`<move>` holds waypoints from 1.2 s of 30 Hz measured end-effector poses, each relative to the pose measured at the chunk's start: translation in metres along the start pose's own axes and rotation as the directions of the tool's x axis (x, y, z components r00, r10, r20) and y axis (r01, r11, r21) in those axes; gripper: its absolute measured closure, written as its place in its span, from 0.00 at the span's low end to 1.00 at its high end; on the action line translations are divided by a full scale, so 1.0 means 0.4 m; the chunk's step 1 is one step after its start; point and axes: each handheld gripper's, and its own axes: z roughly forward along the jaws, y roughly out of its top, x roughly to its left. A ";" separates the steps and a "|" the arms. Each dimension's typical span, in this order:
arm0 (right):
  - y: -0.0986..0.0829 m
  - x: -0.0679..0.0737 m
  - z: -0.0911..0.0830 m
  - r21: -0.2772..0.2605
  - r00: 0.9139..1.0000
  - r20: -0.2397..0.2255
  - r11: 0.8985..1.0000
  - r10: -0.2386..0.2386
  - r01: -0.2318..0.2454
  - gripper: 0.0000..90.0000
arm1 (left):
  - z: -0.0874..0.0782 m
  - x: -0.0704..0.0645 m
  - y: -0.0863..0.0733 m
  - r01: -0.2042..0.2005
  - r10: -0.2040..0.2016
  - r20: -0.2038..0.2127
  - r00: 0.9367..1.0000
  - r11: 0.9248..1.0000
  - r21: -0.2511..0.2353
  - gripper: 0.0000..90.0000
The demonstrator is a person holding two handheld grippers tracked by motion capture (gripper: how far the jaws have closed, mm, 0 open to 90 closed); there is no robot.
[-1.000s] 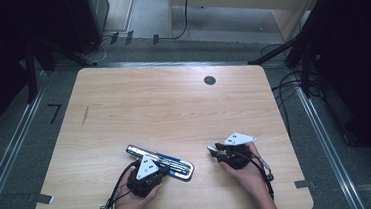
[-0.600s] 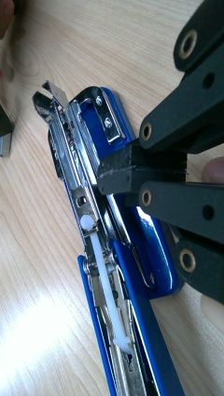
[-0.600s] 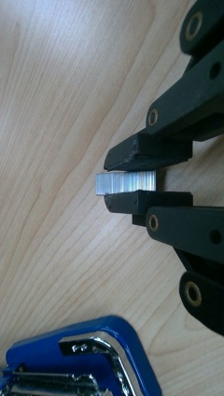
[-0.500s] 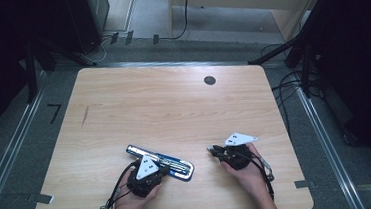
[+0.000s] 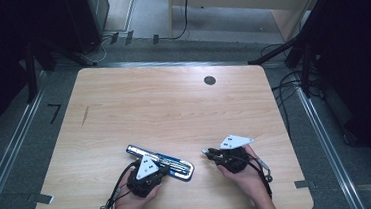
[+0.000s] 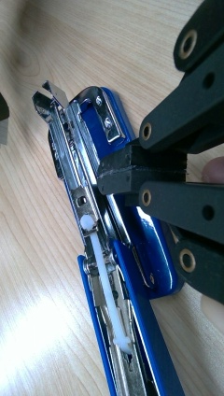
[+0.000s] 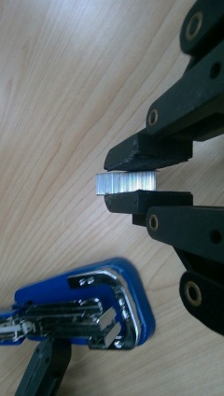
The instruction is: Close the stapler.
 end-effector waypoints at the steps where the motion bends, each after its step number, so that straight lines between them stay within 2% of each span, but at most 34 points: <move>1: 0.000 0.000 0.000 0.000 1.000 0.000 1.000 0.000 0.000 0.88 | 0.000 0.000 0.000 0.000 0.000 0.000 1.000 1.000 0.000 1.00; 9: 0.032 0.033 -0.004 -0.007 0.999 -0.020 0.999 -0.044 0.044 0.88 | 0.000 0.000 0.000 -0.001 0.001 0.000 1.000 1.000 0.000 1.00; 18: 0.058 0.064 -0.007 0.001 0.996 -0.056 0.998 -0.070 0.070 0.88 | 0.000 0.000 0.000 -0.001 0.001 0.000 1.000 1.000 0.001 1.00; 26: 0.077 0.096 0.001 0.006 0.991 -0.085 0.994 -0.108 0.109 0.88 | 0.000 0.000 0.000 0.001 -0.001 0.000 1.000 1.000 -0.001 1.00; 36: 0.107 0.138 0.008 0.008 0.980 -0.123 0.987 -0.159 0.162 0.89 | 0.000 0.000 0.000 0.001 -0.001 0.000 1.000 1.000 -0.001 1.00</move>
